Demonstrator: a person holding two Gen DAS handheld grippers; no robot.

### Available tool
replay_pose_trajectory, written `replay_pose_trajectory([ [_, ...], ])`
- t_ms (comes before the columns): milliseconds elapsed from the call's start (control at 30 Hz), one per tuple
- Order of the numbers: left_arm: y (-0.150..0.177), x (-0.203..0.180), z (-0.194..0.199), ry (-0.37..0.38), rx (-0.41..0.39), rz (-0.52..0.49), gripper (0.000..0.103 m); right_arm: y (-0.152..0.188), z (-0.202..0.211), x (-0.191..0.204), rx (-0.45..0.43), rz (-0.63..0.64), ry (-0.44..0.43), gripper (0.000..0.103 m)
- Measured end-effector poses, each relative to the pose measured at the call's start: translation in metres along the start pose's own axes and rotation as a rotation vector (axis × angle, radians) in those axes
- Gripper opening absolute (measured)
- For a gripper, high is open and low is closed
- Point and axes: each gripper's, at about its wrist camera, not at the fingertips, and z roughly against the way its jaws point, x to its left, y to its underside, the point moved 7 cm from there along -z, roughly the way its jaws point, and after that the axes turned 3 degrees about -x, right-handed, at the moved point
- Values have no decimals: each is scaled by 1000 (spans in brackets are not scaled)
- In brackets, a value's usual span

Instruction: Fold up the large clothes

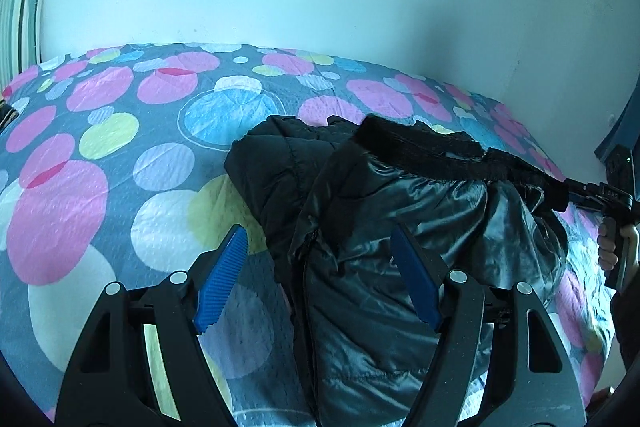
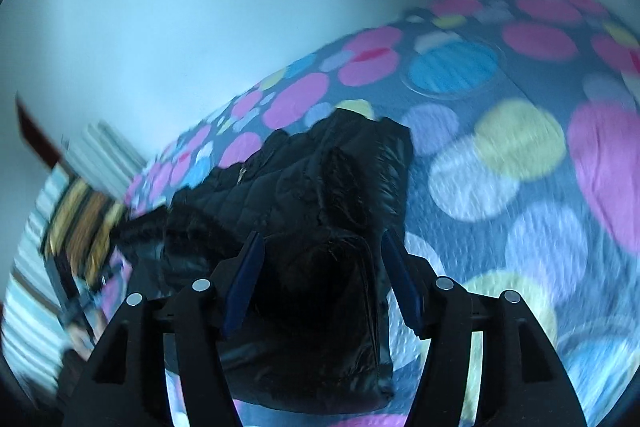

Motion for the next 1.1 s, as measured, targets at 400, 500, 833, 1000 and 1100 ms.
replay_pose_trajectory([
  [400,-17,-8,-25,61,27,-12,73,-10,-1,19,-13,147,-183,72],
  [500,-20,-9,-31,71,40,-11,73,-11,-2,28,-7,183,-219,76],
  [833,-19,-21,-51,45,93,-81,42,-12,-45,37,52,354,-83,73],
  [1000,-20,-25,-43,-1,68,-124,14,-8,-56,33,63,397,34,17],
  [1100,-29,-34,-34,-58,39,-171,12,-10,-45,41,28,425,69,13],
])
